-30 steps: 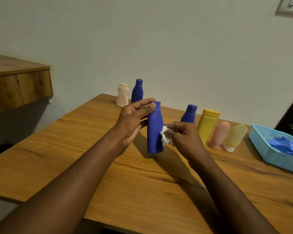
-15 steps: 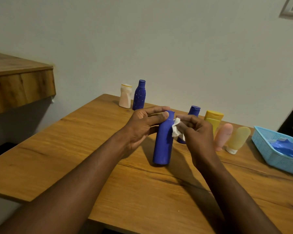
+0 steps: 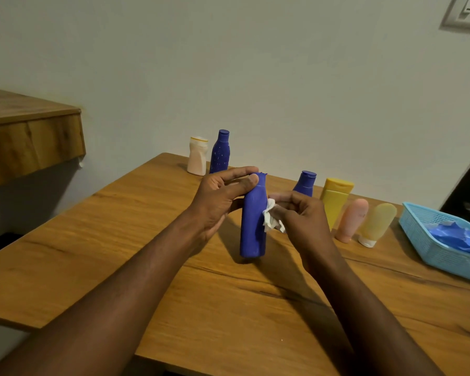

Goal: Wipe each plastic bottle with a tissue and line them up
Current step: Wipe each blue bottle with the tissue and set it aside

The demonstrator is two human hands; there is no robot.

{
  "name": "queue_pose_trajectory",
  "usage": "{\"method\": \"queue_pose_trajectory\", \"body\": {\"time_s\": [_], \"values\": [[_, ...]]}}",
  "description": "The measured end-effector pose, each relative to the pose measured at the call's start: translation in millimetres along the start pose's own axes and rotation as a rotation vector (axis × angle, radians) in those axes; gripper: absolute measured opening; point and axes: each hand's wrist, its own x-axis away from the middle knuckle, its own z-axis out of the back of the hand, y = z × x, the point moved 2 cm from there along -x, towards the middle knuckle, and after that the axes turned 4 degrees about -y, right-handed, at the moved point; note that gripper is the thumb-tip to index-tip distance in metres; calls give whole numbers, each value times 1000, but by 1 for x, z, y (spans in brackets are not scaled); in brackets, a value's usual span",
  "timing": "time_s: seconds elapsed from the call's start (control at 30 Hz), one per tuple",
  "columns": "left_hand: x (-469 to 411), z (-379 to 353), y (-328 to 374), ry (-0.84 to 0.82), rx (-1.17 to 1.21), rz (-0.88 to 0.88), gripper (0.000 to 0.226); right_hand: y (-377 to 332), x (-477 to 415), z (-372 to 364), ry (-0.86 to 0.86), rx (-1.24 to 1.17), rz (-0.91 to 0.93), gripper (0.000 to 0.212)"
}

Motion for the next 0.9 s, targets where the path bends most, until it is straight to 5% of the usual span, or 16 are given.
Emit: {"method": "queue_pose_trajectory", "body": {"time_s": [0.5,0.9], "values": [[5,-13,7,-138,-67,6,45,-39,16,4,237,165,447,23],[3,-15,7,-142,-160,-47,40,-41,16,6,211,215,428,21]]}}
